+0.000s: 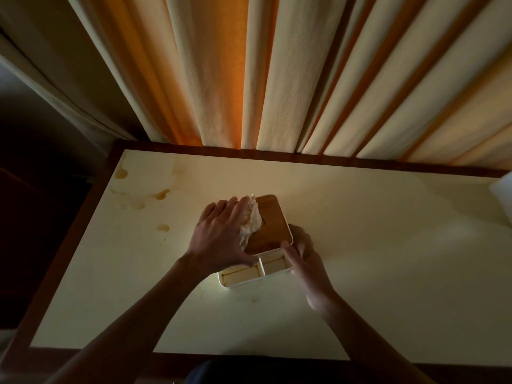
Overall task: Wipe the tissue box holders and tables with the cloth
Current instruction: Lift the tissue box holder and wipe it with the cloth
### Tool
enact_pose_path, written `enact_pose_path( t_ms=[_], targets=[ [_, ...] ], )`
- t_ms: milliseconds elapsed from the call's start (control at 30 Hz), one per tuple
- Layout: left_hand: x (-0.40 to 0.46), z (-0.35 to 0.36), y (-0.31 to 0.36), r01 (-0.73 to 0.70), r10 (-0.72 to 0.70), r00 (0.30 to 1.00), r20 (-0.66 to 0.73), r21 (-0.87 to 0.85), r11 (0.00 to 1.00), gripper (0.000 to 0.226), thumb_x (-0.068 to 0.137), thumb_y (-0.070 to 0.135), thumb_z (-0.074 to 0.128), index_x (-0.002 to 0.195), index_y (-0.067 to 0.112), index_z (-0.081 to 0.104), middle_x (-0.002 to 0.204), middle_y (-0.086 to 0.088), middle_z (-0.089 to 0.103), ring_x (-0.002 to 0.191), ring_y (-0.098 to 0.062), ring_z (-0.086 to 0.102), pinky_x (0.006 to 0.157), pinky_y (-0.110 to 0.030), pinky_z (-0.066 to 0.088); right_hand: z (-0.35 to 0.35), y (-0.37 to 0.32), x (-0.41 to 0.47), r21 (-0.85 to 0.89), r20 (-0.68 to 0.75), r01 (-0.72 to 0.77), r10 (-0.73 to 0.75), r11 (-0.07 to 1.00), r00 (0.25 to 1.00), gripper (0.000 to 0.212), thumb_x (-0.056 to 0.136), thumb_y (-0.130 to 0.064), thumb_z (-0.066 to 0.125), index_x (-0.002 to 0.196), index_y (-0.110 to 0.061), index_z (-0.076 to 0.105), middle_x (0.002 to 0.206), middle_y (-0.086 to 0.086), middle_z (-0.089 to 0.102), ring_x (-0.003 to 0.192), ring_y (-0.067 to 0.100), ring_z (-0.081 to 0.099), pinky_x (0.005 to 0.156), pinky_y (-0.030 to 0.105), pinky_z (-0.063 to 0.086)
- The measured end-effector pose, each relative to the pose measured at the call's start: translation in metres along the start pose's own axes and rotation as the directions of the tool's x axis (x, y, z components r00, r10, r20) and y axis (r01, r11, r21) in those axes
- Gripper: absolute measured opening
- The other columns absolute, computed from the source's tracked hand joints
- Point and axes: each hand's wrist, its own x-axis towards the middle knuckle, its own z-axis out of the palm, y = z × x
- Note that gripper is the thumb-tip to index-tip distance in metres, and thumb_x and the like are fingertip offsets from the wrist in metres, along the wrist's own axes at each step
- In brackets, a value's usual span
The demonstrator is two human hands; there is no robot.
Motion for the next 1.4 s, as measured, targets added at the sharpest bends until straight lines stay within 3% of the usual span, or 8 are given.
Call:
enact_pose_path(
  t_ms=[67, 200, 367, 567, 800, 1033, 1233, 1400],
  targets=[
    [0.0, 0.0, -0.001, 0.007, -0.007, 1.0, 0.019, -0.007, 1.0, 0.135, 0.047, 0.091, 0.056, 0.152, 0.019, 0.011, 0.152, -0.004, 0.034, 0.134, -0.024, 0.035, 0.118, -0.038, 0.023, -0.002, 0.0, -0.003, 0.117, -0.112, -0.151, 0.164, 0.982, 0.98, 0.056, 0.075, -0.05, 0.081, 0.118, -0.017, 0.067, 0.112, 0.016, 0.07, 0.09, 0.019, 0.068, 0.071, 0.028, 0.052],
    [0.001, 0.001, 0.004, 0.047, -0.047, 0.999, 0.007, 0.003, 0.999, 0.134, 0.052, 0.085, 0.064, 0.153, 0.018, 0.006, 0.151, -0.005, 0.031, 0.132, -0.025, 0.034, 0.116, -0.038, 0.022, -0.019, -0.012, -0.008, 0.506, -0.057, -0.184, 0.245, 0.843, 0.968, 0.067, 0.084, -0.047, 0.067, 0.138, -0.009, 0.056, 0.137, 0.016, 0.061, 0.127, 0.027, 0.058, 0.114, 0.045, 0.034],
    [0.01, -0.001, 0.019, 0.256, -0.257, 0.966, -0.014, -0.03, 0.966, 0.136, 0.051, 0.088, 0.063, 0.153, 0.022, 0.0, 0.153, -0.014, 0.027, 0.134, -0.034, 0.031, 0.112, -0.047, 0.027, -0.04, -0.038, -0.008, 0.82, -0.096, -0.103, 0.313, 0.563, 0.945, 0.035, 0.101, -0.022, 0.047, 0.133, -0.015, 0.06, 0.122, 0.011, 0.071, 0.118, 0.03, 0.063, 0.085, 0.041, 0.06],
    [-0.024, -0.007, 0.008, 0.364, -0.369, 0.929, 0.021, -0.23, 0.903, 0.141, 0.048, 0.091, 0.063, 0.152, 0.035, -0.016, 0.163, -0.011, -0.013, 0.149, -0.03, -0.018, 0.116, -0.06, -0.002, -0.025, -0.046, -0.005, 0.723, -0.267, -0.018, 0.303, 0.691, 0.915, 0.04, 0.102, -0.026, 0.048, 0.14, -0.016, 0.053, 0.132, 0.012, 0.065, 0.123, 0.03, 0.06, 0.106, 0.05, 0.046],
    [-0.056, 0.002, -0.008, 0.341, -0.335, 0.938, 0.089, -0.413, 0.845, 0.138, 0.05, 0.08, 0.076, 0.154, 0.031, -0.001, 0.16, -0.001, 0.016, 0.141, -0.026, 0.028, 0.111, -0.048, 0.032, 0.002, -0.028, -0.013, 0.592, -0.389, -0.12, 0.413, 0.797, 0.824, 0.032, 0.103, -0.026, 0.05, 0.131, -0.013, 0.056, 0.128, 0.011, 0.062, 0.117, 0.029, 0.058, 0.109, 0.047, 0.041],
    [-0.057, -0.002, -0.004, 0.397, -0.422, 0.904, 0.073, -0.511, 0.762, 0.133, 0.055, 0.065, 0.078, 0.156, 0.026, 0.0, 0.159, -0.009, 0.02, 0.142, -0.029, 0.028, 0.107, -0.047, 0.038, 0.017, -0.033, -0.008, 0.671, -0.32, -0.268, 0.596, 0.692, 0.737, 0.014, 0.097, -0.024, 0.06, 0.109, -0.016, 0.06, 0.102, 0.003, 0.068, 0.083, 0.019, 0.06, 0.061, 0.022, 0.046],
    [-0.072, 0.009, 0.006, 0.361, -0.406, 0.913, 0.039, -0.541, 0.759, 0.121, 0.065, 0.06, 0.073, 0.156, 0.014, 0.008, 0.152, -0.008, 0.028, 0.135, -0.023, 0.036, 0.102, -0.034, 0.041, -0.014, -0.027, -0.016, 0.562, -0.445, -0.214, 0.511, 0.799, 0.736, 0.045, 0.102, -0.025, 0.055, 0.14, -0.001, 0.051, 0.14, 0.019, 0.054, 0.125, 0.033, 0.053, 0.094, 0.033, 0.039],
    [-0.083, 0.021, 0.016, 0.293, -0.362, 0.932, -0.017, -0.552, 0.781, 0.104, 0.074, 0.052, 0.075, 0.154, 0.012, 0.021, 0.144, -0.006, 0.035, 0.124, -0.019, 0.046, 0.092, -0.029, 0.048, 0.002, -0.024, -0.027, 0.46, -0.337, -0.287, 0.464, 0.841, 0.819, 0.044, 0.102, -0.027, 0.054, 0.141, -0.007, 0.048, 0.131, 0.017, 0.06, 0.108, 0.033, 0.06, 0.095, 0.046, 0.048]
  ],
)
